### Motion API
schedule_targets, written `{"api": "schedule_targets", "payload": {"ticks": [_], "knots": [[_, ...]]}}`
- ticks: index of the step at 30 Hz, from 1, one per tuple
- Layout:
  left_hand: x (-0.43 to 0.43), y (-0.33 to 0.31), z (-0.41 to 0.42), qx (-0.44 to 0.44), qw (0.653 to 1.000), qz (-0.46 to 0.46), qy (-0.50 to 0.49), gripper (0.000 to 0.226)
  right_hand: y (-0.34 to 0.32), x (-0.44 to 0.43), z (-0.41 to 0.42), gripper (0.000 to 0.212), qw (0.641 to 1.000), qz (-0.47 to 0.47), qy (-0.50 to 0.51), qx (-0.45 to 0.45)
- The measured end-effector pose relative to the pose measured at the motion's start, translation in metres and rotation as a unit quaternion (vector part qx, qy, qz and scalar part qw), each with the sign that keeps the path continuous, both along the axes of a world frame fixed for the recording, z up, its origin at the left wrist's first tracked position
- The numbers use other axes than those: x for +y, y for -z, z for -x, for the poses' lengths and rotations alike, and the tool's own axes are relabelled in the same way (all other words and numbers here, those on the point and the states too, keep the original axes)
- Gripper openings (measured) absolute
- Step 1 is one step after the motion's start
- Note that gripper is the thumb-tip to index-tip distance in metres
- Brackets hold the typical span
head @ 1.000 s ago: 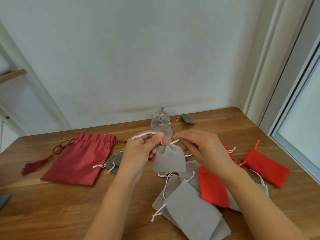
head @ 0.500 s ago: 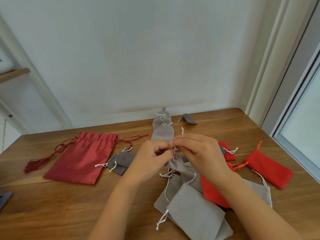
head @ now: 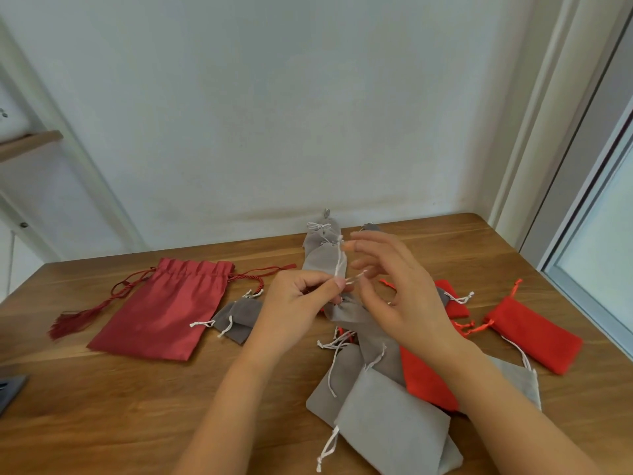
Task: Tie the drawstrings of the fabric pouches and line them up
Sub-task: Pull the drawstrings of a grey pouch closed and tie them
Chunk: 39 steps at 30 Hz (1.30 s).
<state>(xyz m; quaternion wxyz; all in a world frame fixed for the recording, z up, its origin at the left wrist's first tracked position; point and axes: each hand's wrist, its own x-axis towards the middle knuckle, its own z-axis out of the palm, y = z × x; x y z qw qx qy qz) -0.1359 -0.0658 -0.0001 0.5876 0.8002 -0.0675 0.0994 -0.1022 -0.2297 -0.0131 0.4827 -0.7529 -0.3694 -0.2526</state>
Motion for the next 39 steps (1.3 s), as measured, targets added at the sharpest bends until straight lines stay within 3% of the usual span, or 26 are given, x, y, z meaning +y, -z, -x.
{"api": "schedule_targets", "payload": {"ticks": [2, 5, 11, 16, 21, 26, 32, 35, 39], "knots": [[0.001, -0.001, -0.001, 0.0, 1.0, 0.021, -0.011, 0.022, 0.001, -0.001, -0.001, 0.032, 0.999, 0.032, 0.032, -0.031], [0.001, -0.002, -0.002, -0.001, 1.0, 0.024, -0.01, 0.022, 0.005, 0.0, -0.003, 0.027, 0.997, 0.073, 0.023, 0.0], [0.005, 0.001, -0.004, 0.036, 0.998, 0.035, -0.029, 0.02, 0.011, -0.003, -0.013, 0.008, 0.992, 0.067, 0.09, -0.064], [0.006, -0.001, -0.005, 0.092, 0.99, 0.1, -0.043, 0.006, 0.009, -0.002, -0.012, 0.017, 0.991, 0.099, 0.076, -0.036], [0.01, 0.0, -0.005, 0.079, 0.984, 0.156, -0.034, 0.02, 0.007, -0.005, -0.011, 0.02, 0.992, 0.124, 0.023, -0.023], [0.012, -0.001, -0.005, 0.051, 0.991, 0.116, -0.04, 0.013, 0.006, -0.008, -0.011, 0.018, 0.992, 0.124, 0.029, -0.013], [0.009, 0.003, -0.005, -0.007, 0.998, 0.032, -0.057, 0.024, 0.006, -0.012, -0.015, 0.028, 0.987, 0.161, 0.023, 0.007], [0.007, 0.003, -0.003, -0.019, 0.998, 0.015, -0.05, 0.028, 0.002, -0.014, -0.013, 0.035, 0.992, 0.121, 0.042, 0.006], [0.001, 0.005, 0.0, -0.045, 0.998, -0.029, -0.042, 0.031, -0.001, -0.013, -0.012, 0.026, 0.996, 0.069, 0.045, 0.015]]}}
